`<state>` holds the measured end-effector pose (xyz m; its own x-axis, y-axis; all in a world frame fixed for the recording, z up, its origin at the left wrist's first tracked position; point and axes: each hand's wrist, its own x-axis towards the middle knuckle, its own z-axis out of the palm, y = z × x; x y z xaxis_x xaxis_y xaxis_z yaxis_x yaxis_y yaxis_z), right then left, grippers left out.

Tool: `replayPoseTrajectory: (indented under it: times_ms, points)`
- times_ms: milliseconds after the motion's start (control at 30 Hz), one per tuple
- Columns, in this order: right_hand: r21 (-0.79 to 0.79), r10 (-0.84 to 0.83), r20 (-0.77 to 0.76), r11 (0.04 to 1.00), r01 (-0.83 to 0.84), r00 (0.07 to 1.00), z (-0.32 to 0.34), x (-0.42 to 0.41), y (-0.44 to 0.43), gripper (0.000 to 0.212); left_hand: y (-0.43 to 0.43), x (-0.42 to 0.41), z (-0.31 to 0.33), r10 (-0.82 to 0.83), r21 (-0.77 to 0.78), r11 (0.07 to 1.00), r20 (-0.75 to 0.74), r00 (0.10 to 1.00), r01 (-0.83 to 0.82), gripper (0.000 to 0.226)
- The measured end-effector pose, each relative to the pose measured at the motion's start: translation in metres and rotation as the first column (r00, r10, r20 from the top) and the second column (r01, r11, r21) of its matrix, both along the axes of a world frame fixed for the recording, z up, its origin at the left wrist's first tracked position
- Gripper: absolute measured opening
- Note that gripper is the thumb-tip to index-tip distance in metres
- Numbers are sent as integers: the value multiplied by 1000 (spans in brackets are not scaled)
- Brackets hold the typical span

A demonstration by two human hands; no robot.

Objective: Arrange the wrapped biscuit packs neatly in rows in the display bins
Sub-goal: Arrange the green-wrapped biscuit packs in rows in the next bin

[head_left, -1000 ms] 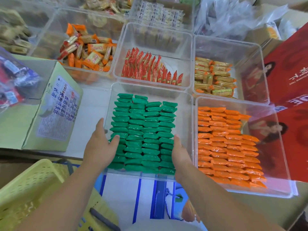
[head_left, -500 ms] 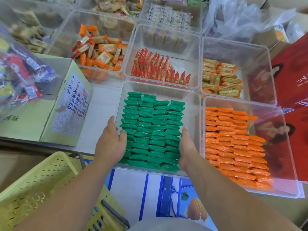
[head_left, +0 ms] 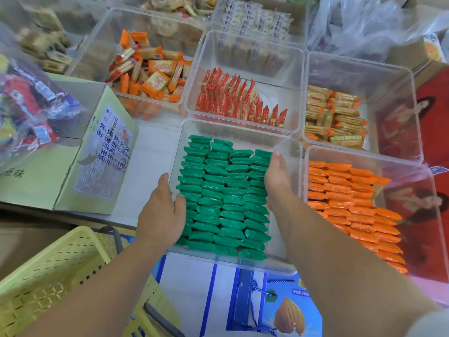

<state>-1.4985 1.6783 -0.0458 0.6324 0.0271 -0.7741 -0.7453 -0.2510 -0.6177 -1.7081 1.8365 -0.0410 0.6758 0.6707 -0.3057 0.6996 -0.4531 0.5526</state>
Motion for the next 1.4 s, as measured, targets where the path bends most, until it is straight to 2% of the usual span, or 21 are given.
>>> replayPoseTrajectory:
  times_ms: [67, 200, 300, 367, 400, 433, 500, 567, 600, 667, 767, 800, 933, 1033, 1100, 1200, 1267, 1333, 1400]
  points:
    - [62, 8, -89, 998, -2, 996, -5, 1, 5, 57, -1, 0, 1, -6, 12, 1000, -10, 1000, 6, 60]
    - [-21, 149, 53, 989, -148, 987, -18, 1, 8, 31, -1, 2, 1, -2, 24, 1000, -30, 1000, 3, 60]
    - [-4, 173, 33, 985, -173, 984, -16, 10, 9, 30, -2, 2, 3, 1, 24, 1000, -34, 999, 0, 60]
    - [-96, 258, 59, 963, -252, 964, -14, 19, 9, 31, -2, 2, 4, 1, 23, 1000, -33, 999, -1, 60]
    - [-190, 335, 105, 931, -312, 936, -12, 23, 10, 34, -2, 1, 4, 2, 23, 1000, -33, 999, -1, 60]
    - [-309, 430, 167, 877, -367, 887, -11, 27, 9, 39, -2, 1, 4, 0, 23, 1000, -34, 999, 1, 60]
    - [-552, 637, 292, 722, -418, 714, -9, 31, 10, 49, -2, 1, 4, -1, 23, 1000, -33, 999, 1, 59]
    - [-739, 810, 305, 533, -412, 501, -7, 32, 15, 48, -2, 1, 4, -3, 25, 1000, -27, 1000, 4, 59]
    - [-794, 862, 278, 454, -404, 423, -6, 31, 19, 47, -2, 1, 4, -6, 28, 1000, -25, 1000, 7, 59]
    - [-823, 925, 202, 339, -457, 322, -5, 30, 28, 48, -2, 1, 4, -9, 35, 999, -23, 1000, 10, 59]
    - [-806, 992, 17, 88, -585, 126, -2, 30, 39, 54, -2, 1, 4, -11, 35, 999, -25, 1000, 12, 59]
    - [-793, 996, -29, 30, -609, 88, 0, 33, 43, 56, -2, 1, 4, -12, 36, 999, -25, 1000, 13, 59]
    - [-759, 995, -88, -98, -643, -48, 9, 43, 52, 61, -2, 3, 5, -17, 34, 999, -34, 999, 18, 58]
    - [-728, 983, -146, -184, -660, -112, 20, 49, 56, 60, 0, 3, 6, -25, 28, 999, -52, 998, 27, 56]
    - [-799, 986, -116, -164, -578, -120, 27, 49, 61, 56, 0, 2, 7, -27, 20, 999, -50, 998, 28, 55]
    - [-925, 992, 113, 82, -370, -63, 32, 40, 73, 43, 0, 1, 8, -31, 7, 999, -40, 999, 32, 54]
    - [-935, 968, 209, 156, -317, -139, 34, 34, 83, 39, 0, 1, 8, -29, 4, 1000, -38, 999, 29, 55]
    - [-912, 928, 246, 124, -390, -279, 29, 27, 93, 38, 0, 1, 9, -26, -3, 1000, -39, 999, 26, 55]
    - [-864, 925, 181, -12, -503, -333, 21, 21, 100, 53, 0, 1, 10, -20, -13, 1000, -36, 999, 19, 56]
